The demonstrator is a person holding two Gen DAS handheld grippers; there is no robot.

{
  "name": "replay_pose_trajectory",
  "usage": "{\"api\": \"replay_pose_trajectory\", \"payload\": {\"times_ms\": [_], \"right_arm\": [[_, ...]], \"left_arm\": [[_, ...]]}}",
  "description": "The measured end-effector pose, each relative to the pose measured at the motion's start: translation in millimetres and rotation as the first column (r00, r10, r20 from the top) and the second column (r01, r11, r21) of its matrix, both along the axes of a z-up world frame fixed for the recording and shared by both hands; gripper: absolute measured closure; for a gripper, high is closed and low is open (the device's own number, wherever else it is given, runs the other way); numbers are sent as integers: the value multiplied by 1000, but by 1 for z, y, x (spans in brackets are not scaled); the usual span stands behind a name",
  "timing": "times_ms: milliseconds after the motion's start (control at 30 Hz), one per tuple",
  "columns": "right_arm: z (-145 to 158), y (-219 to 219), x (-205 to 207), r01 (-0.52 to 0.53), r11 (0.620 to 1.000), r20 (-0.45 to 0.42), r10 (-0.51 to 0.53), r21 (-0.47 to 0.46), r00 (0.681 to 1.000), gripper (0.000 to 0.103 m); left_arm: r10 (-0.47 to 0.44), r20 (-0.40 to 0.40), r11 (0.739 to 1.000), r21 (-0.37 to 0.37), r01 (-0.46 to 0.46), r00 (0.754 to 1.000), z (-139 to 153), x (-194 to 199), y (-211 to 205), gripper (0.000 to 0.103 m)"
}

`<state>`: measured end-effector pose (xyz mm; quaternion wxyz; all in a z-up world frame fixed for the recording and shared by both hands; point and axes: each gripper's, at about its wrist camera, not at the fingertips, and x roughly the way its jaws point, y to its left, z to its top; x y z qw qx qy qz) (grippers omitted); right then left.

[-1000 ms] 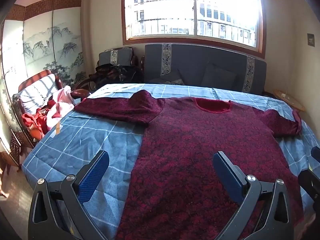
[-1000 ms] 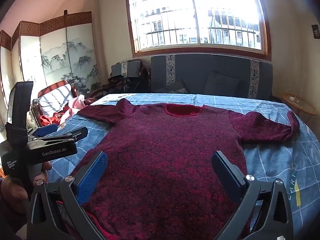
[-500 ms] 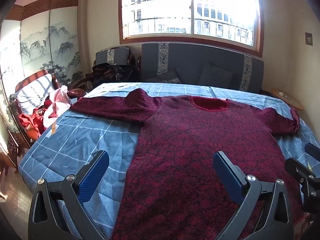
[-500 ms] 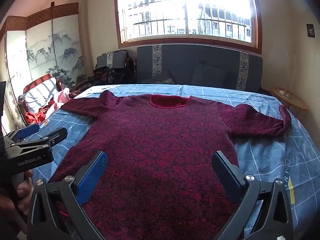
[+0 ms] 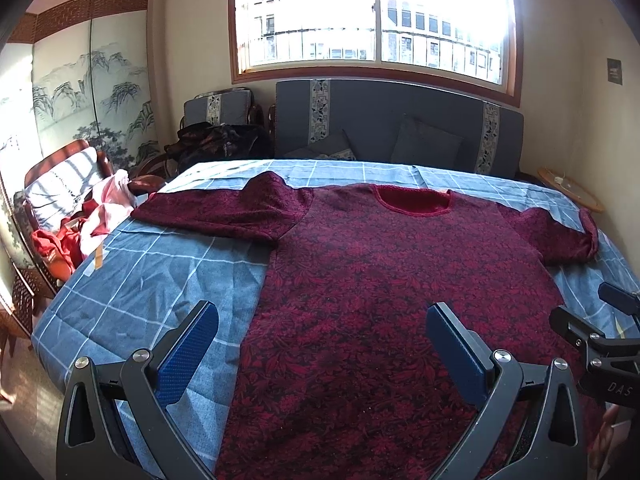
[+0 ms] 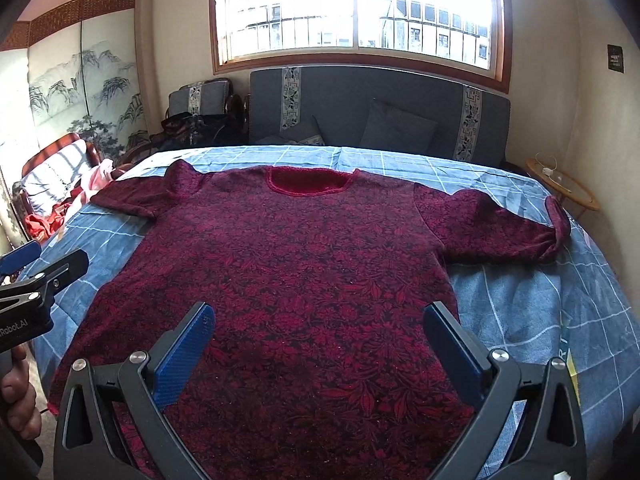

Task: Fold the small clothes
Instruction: 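Move the right gripper toward the sweater sleeve cuff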

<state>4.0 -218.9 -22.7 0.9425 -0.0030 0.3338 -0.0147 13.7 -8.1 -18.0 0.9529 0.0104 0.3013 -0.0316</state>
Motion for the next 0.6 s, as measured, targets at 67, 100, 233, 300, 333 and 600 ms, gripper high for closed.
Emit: {"api": "replay_pose_trajectory", "payload": {"times_ms": [67,100,233,300,333,600], "right_arm": [[-3,-2,4,2,1000,-13,-2,0,1000,0],[-5,-4,6,3,1000,-19,-3,-3,1000,0],[-10,-11,15,4,1000,-40,-4,2,999,0],[-12,-16,20,12,1000,-52,-11,5,999,0],[-12,-18,23,15,1000,-57,-15,6,998,0],[-10,-35,39,41,999,-79,-42,-17,996,0]], "left_arm": [[-1,-1,1000,9,1,1000,-1,2,-3,0],[-2,-4,1000,11,2,1000,-2,3,-4,0],[-3,-26,1000,11,3,1000,-3,11,-10,0],[-1,-37,1000,9,1,999,-4,15,-12,0],[1,-40,1000,10,-1,999,-4,16,-13,0],[1,-64,999,32,1,998,-6,31,-27,0]]}}
